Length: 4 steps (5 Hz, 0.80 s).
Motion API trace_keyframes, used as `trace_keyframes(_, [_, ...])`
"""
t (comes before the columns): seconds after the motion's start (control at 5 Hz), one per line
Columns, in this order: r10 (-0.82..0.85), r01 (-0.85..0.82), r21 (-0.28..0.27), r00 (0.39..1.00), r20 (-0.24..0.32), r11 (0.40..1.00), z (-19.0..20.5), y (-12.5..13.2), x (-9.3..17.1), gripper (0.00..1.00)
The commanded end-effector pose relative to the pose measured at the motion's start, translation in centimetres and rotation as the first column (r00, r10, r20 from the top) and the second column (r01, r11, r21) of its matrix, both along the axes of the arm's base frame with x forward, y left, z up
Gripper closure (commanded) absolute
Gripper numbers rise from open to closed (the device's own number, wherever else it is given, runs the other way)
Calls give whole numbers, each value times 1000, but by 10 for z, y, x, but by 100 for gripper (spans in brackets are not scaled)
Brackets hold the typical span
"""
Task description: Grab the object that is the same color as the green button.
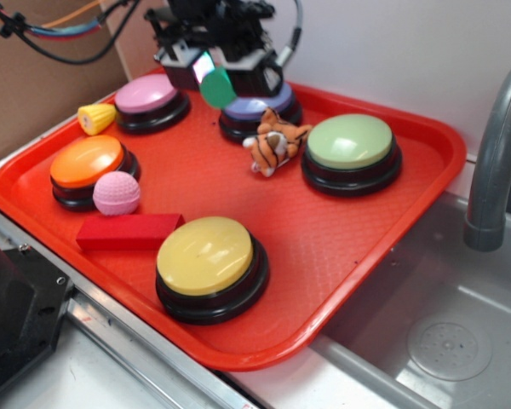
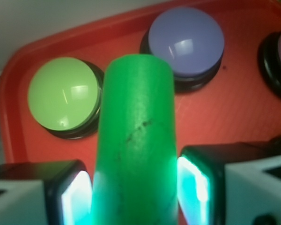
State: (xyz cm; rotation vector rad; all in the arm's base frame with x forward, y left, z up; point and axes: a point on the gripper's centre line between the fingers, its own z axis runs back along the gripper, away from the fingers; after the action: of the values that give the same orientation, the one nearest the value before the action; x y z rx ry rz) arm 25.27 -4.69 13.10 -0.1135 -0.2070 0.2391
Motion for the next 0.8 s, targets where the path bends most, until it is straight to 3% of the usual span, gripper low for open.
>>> trace_keyframes(0.0, [-124, 122, 27, 989, 80, 992, 46, 48, 13, 100])
trace_keyframes(0.2, [-124, 122, 27, 989, 80, 992, 46, 48, 13, 0])
trace_keyframes(0.6, [-124, 122, 27, 989, 80, 992, 46, 48, 13, 0])
